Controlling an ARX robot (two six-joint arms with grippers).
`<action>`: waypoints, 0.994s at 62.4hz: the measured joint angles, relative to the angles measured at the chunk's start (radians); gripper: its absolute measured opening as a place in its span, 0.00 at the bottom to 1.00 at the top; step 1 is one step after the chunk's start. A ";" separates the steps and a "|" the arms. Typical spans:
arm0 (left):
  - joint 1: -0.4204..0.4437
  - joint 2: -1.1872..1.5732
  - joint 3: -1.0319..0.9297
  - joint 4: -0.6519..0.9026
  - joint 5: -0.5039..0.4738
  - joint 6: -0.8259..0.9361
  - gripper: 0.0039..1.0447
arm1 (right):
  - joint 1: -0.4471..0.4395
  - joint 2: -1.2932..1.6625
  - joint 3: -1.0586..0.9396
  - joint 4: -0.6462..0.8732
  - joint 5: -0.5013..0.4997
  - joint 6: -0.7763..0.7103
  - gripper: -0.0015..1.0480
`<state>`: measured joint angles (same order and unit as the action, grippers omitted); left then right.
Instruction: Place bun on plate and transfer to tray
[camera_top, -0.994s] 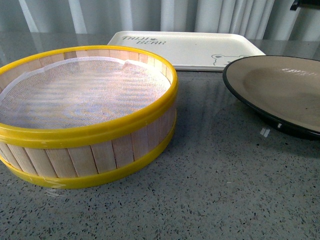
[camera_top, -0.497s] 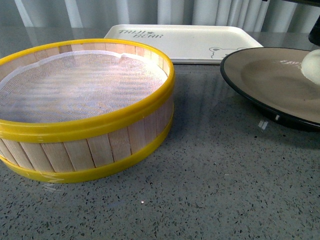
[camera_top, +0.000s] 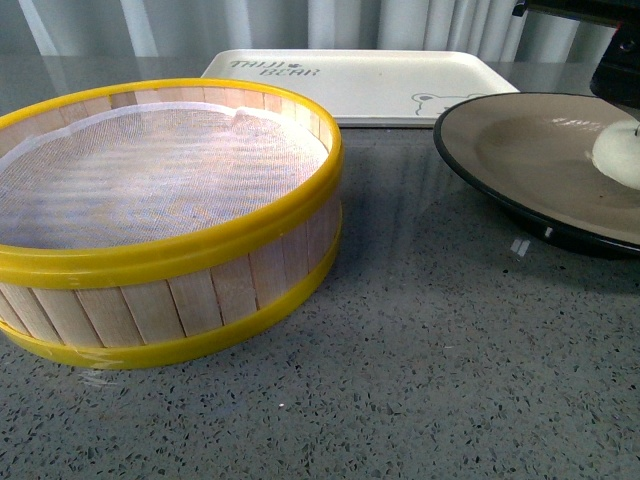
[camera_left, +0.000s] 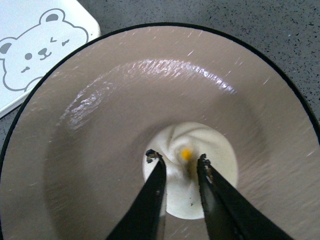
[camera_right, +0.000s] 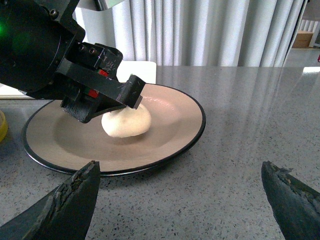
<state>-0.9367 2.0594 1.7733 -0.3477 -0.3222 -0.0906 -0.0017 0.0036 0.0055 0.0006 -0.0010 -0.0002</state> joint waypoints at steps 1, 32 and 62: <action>0.000 0.000 0.000 -0.001 0.000 0.000 0.26 | 0.000 0.000 0.000 0.000 0.000 0.000 0.92; 0.074 -0.064 -0.013 0.035 -0.004 -0.027 0.94 | 0.000 0.000 0.000 0.000 0.000 0.000 0.92; 0.294 -0.706 -0.506 0.103 -0.082 0.013 0.94 | 0.000 0.000 0.000 0.000 0.000 0.000 0.92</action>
<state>-0.6430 1.3533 1.2675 -0.2447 -0.4038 -0.0776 -0.0017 0.0036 0.0055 0.0006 -0.0010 -0.0002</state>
